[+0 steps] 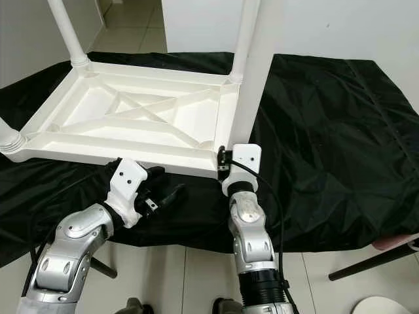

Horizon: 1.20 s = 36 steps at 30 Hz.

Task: Building children table

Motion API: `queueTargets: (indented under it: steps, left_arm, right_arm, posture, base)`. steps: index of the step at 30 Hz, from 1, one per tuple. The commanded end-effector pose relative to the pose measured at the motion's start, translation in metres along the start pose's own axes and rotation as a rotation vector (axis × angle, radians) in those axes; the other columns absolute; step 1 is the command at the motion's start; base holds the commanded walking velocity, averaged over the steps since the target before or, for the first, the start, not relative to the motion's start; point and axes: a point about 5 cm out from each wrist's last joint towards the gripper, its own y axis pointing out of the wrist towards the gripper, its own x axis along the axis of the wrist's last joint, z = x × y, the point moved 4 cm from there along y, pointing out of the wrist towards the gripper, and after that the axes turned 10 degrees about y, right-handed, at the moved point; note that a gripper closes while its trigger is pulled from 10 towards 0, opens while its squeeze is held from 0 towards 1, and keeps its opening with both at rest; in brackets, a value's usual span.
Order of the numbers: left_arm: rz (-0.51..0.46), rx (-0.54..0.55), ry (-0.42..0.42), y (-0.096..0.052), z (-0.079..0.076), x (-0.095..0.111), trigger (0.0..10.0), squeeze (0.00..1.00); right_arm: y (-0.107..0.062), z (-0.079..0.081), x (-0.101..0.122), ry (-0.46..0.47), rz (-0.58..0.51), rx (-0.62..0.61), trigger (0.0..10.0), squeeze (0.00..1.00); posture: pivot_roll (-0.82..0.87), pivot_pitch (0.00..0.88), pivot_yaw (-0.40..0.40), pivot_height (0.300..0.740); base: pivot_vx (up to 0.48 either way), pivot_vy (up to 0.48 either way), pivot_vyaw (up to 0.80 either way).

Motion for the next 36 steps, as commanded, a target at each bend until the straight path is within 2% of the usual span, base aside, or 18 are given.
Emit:
queueTargets:
  steps: [1,3,5,6,7,8,10,11,12,14,16,18,21,24,27,28,30,36]
  left_arm:
    - [0.004,0.032,-0.007,-0.001,0.003,0.001,10.0,0.00]
    - [0.004,0.031,-0.008,-0.002,0.002,0.001,10.0,0.00]
    - [0.007,0.030,-0.007,-0.002,0.002,0.000,10.0,0.00]
    - [0.007,0.030,-0.007,-0.002,0.001,0.000,10.0,0.00]
    - [0.007,0.030,-0.007,-0.002,0.001,0.000,10.0,0.00]
    - [0.007,0.032,-0.008,-0.002,0.002,0.000,10.0,0.00]
    - [0.007,0.036,-0.006,-0.002,0.003,0.001,10.0,0.00]
    - [0.007,0.036,-0.006,-0.002,0.003,0.001,10.0,0.00]
    - [0.008,0.037,-0.004,-0.003,0.004,0.001,10.0,0.00]
    - [0.008,0.037,-0.004,-0.003,0.004,0.001,10.0,0.00]
    - [0.012,0.036,-0.004,-0.003,0.005,0.000,10.0,0.00]
    - [0.013,0.034,-0.005,-0.004,0.005,0.000,10.0,0.00]
    - [0.013,0.030,-0.004,-0.004,0.004,0.000,10.0,0.00]
    - [0.008,0.019,0.005,-0.001,0.004,0.002,10.0,0.00]
    - [0.006,0.019,0.005,0.000,0.005,0.002,10.0,0.00]
    - [-0.002,0.023,0.001,0.001,0.006,0.004,10.0,0.00]
    - [-0.013,0.028,0.000,0.003,0.006,0.007,10.0,0.00]
    - [-0.014,0.030,0.004,0.003,0.007,0.007,10.0,0.00]
  right_arm:
    - [-0.002,-0.001,0.004,0.020,-0.018,0.030,10.0,1.00]
    - [-0.003,-0.002,0.006,0.011,-0.025,0.052,10.0,1.00]
    - [-0.004,-0.005,0.008,-0.016,-0.009,0.123,10.0,1.00]
    - [-0.004,-0.007,0.008,-0.018,0.009,0.163,10.0,0.35]
    - [-0.004,-0.007,0.008,-0.018,0.009,0.163,10.0,0.35]
    - [-0.005,-0.009,0.007,-0.026,0.025,0.204,10.0,0.00]
    - [-0.006,-0.014,0.002,-0.057,0.093,0.325,10.0,0.00]
    - [-0.006,-0.014,0.002,-0.057,0.093,0.325,10.0,0.00]
    - [-0.006,-0.016,0.001,-0.057,0.123,0.388,10.0,0.00]
    - [-0.006,-0.016,0.001,-0.057,0.123,0.388,10.0,0.00]
    - [-0.006,-0.015,0.000,-0.079,0.167,0.518,10.0,0.00]
    - [-0.005,-0.013,-0.001,-0.106,0.194,0.598,10.0,0.00]
    - [-0.003,-0.013,-0.002,-0.124,0.218,0.635,10.0,0.00]
    - [0.007,-0.015,-0.004,-0.198,0.246,0.694,10.0,0.00]
    - [0.009,-0.015,-0.005,-0.204,0.249,0.700,10.0,0.00]
    - [0.010,-0.014,-0.007,-0.216,0.267,0.728,7.6,0.00]
    - [0.010,-0.016,-0.012,-0.244,0.299,0.772,0.0,0.00]
    - [0.009,-0.018,-0.017,-0.244,0.319,0.784,0.0,0.00]
  posture:
    - [-0.04,0.130,0.023,0.740]
    - [-0.04,0.132,0.022,0.740]
    - [-0.03,0.131,0.023,0.740]
    - [-0.03,0.131,0.023,0.740]
    - [-0.03,0.131,0.023,0.740]
    - [-0.03,0.131,0.025,0.740]
    - [-0.03,0.134,0.027,0.740]
    - [-0.03,0.134,0.027,0.740]
    - [-0.03,0.134,0.029,0.740]
    - [-0.03,0.134,0.029,0.740]
    - [-0.03,0.133,0.037,0.740]
    - [-0.03,0.132,0.040,0.740]
    - [-0.04,0.129,0.045,0.740]
    - [-0.04,0.118,0.045,0.740]
    - [-0.03,0.114,0.040,0.740]
    - [-0.03,0.099,0.038,0.740]
    - [-0.02,0.089,0.034,0.740]
    - [-0.02,0.082,0.033,0.740]
  base:
    - [0.000,0.000,0.00]
    - [0.000,0.000,0.00]
    - [0.000,0.000,0.00]
    - [0.000,0.000,0.00]
    - [0.000,0.000,0.00]
    - [0.000,0.000,0.00]
    - [0.000,0.000,0.00]
    - [0.000,0.000,0.00]
    - [0.000,0.000,0.00]
    - [0.000,0.000,0.00]
    - [0.000,0.000,0.00]
    - [0.000,0.000,0.00]
    - [0.000,0.000,0.00]
    - [0.000,0.000,0.00]
    - [0.000,0.000,0.00]
    - [0.000,0.000,0.00]
    - [0.000,0.000,0.00]
    - [0.000,0.000,0.00]
